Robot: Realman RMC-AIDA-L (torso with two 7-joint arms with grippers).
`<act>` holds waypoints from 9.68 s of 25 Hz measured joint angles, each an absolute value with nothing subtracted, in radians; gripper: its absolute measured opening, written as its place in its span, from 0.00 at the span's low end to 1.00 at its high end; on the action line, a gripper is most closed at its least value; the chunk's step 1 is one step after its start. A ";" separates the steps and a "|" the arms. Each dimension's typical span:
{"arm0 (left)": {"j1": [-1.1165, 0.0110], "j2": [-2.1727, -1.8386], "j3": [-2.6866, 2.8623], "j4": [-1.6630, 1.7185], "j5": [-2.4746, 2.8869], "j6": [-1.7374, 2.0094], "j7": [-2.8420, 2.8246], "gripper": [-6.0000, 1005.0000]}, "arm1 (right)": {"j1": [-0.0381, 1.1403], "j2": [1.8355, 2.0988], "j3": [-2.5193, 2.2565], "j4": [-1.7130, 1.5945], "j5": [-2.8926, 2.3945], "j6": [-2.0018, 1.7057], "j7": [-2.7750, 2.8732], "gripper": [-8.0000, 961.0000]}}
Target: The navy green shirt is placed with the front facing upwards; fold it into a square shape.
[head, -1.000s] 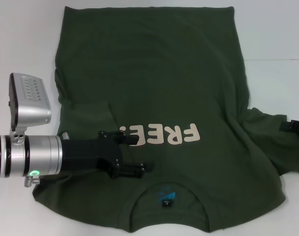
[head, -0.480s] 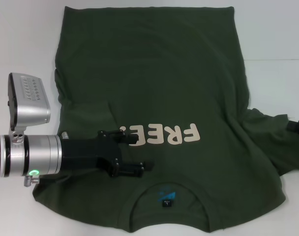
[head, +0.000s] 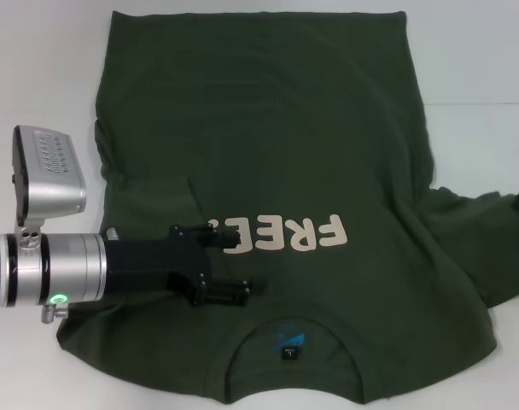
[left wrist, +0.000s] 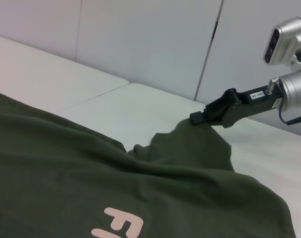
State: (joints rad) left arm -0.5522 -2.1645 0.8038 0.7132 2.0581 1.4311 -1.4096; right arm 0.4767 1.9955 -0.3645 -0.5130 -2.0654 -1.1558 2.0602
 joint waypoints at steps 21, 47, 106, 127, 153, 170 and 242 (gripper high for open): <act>-0.529 -2.169 0.789 0.711 2.044 1.439 -1.417 0.88 | 0.551 1.967 -0.379 -0.529 -2.032 -0.958 1.910 0.05; -0.529 -2.168 0.787 0.708 2.021 1.440 -1.432 0.88 | 0.686 2.011 -0.643 -0.524 -2.033 -1.086 1.967 0.10; -0.491 -2.164 0.759 0.715 2.031 1.417 -1.450 0.88 | 0.634 2.004 -0.702 -0.547 -2.158 -1.350 2.213 0.98; -0.456 -2.163 0.721 0.739 2.034 1.432 -1.450 0.88 | 0.624 2.013 -0.651 -0.545 -2.064 -1.422 2.072 0.98; -0.263 -2.166 0.500 0.844 2.082 1.521 -1.530 0.88 | 0.636 2.061 -0.648 -0.505 -1.976 -1.357 1.814 0.98; -0.234 -2.166 0.419 0.871 2.196 1.495 -1.532 0.88 | 0.644 2.062 -0.653 -0.503 -1.976 -1.357 1.820 0.98; -0.326 -2.163 0.552 0.864 2.298 1.505 -1.602 0.44 | 0.630 2.062 -0.646 -0.514 -1.939 -1.362 1.808 0.98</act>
State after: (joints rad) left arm -0.3262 -2.1629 0.5522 0.8643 2.2979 1.5054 -1.6019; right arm 0.6304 2.0619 -0.6458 -0.5139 -1.9388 -1.3618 1.8085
